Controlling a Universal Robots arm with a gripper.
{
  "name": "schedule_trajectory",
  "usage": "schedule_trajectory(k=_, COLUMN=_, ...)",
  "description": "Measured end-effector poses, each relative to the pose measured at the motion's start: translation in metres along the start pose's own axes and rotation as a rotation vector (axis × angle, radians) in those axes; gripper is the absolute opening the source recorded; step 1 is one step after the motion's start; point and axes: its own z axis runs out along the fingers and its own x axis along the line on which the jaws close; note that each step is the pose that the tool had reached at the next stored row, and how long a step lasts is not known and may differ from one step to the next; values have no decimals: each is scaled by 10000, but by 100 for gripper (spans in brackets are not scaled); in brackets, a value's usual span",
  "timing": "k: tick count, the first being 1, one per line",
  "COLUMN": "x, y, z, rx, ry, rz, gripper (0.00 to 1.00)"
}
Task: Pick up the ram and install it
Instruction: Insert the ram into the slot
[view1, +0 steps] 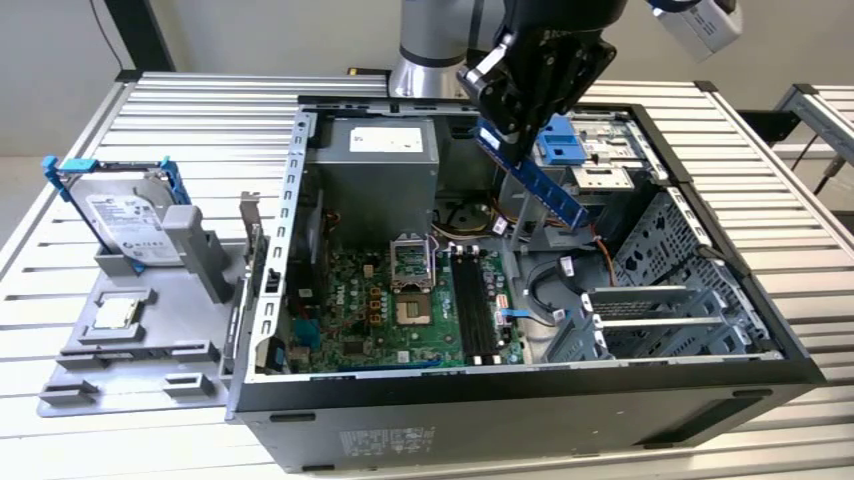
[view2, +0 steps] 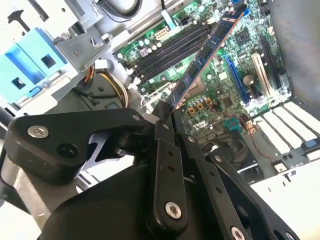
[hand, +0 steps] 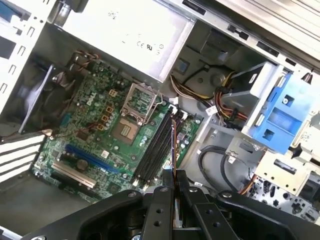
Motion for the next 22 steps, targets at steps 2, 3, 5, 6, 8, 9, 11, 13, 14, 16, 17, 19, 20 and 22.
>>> schedule_trajectory(k=2, x=1, y=-2, z=0, rx=2, ry=-6, rz=256, gripper=0)
schedule_trajectory(k=3, x=1, y=-3, z=0, rx=3, ry=-9, rz=383, gripper=0)
schedule_trajectory(k=5, x=1, y=-3, z=1, rx=7, ry=-14, rz=682, gripper=0)
schedule_trajectory(k=6, x=1, y=-3, z=1, rx=8, ry=-17, rz=855, gripper=0)
schedule_trajectory(k=8, x=2, y=-3, z=5, rx=10, ry=-26, rz=1233, gripper=0)
schedule_trajectory(k=9, x=2, y=-3, z=7, rx=12, ry=-29, rz=1407, gripper=0)
schedule_trajectory(k=11, x=2, y=-3, z=11, rx=15, ry=-37, rz=1760, gripper=0)
schedule_trajectory(k=13, x=2, y=-3, z=16, rx=18, ry=-44, rz=2127, gripper=0)
schedule_trajectory(k=14, x=2, y=-3, z=19, rx=19, ry=-48, rz=2306, gripper=0)
schedule_trajectory(k=16, x=2, y=-3, z=24, rx=23, ry=-55, rz=2678, gripper=0)
schedule_trajectory(k=17, x=2, y=-3, z=27, rx=24, ry=-59, rz=2845, gripper=0)
schedule_trajectory(k=19, x=2, y=-3, z=28, rx=28, ry=-63, rz=3127, gripper=0)
schedule_trajectory(k=20, x=2, y=-3, z=28, rx=28, ry=-64, rz=3135, gripper=0)
schedule_trajectory(k=22, x=1, y=-4, z=29, rx=26, ry=-61, rz=3147, gripper=0)
